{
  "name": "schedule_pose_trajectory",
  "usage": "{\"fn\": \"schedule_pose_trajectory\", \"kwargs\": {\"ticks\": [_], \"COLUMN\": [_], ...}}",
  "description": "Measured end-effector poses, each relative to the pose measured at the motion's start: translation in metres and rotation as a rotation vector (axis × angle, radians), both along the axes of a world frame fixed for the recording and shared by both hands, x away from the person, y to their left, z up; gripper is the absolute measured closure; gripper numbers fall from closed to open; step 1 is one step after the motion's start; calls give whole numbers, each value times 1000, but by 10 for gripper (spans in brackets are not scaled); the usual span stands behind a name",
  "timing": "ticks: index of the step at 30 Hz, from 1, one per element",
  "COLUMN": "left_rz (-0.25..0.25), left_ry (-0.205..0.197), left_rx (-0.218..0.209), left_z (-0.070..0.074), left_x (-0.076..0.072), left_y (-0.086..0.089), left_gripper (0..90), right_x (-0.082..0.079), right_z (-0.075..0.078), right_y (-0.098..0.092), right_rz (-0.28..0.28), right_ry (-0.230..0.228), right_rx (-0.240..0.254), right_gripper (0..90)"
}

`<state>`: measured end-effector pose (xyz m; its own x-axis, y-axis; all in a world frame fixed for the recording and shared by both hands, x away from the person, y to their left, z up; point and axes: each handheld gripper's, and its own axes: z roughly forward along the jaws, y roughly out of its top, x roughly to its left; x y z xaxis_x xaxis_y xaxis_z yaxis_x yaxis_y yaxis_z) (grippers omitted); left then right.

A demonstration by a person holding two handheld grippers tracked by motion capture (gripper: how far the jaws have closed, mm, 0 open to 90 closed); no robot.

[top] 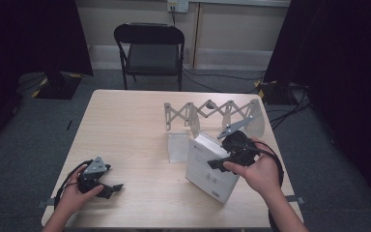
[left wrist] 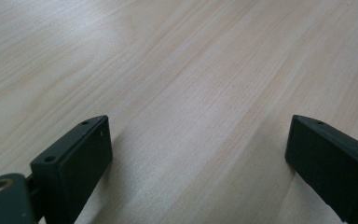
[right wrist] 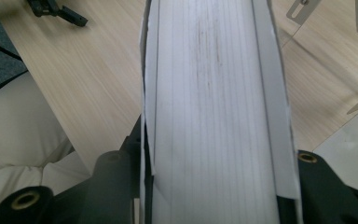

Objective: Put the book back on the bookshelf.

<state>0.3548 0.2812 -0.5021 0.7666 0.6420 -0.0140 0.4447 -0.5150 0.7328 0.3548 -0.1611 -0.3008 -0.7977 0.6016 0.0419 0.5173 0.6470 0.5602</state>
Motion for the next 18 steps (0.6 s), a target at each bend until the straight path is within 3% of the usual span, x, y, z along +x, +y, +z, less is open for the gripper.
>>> {"fn": "schedule_pose_trajectory", "kwargs": {"ticks": [18], "left_rz": [-4], "left_ry": [0], "left_rx": [8], "left_z": [0], "left_x": [0], "left_y": [0], "left_gripper": [68], "right_x": [-3], "right_z": [-18], "right_y": [-8], "right_rz": [-3], "right_ry": [2], "right_rx": [-8], "right_gripper": [533]}}
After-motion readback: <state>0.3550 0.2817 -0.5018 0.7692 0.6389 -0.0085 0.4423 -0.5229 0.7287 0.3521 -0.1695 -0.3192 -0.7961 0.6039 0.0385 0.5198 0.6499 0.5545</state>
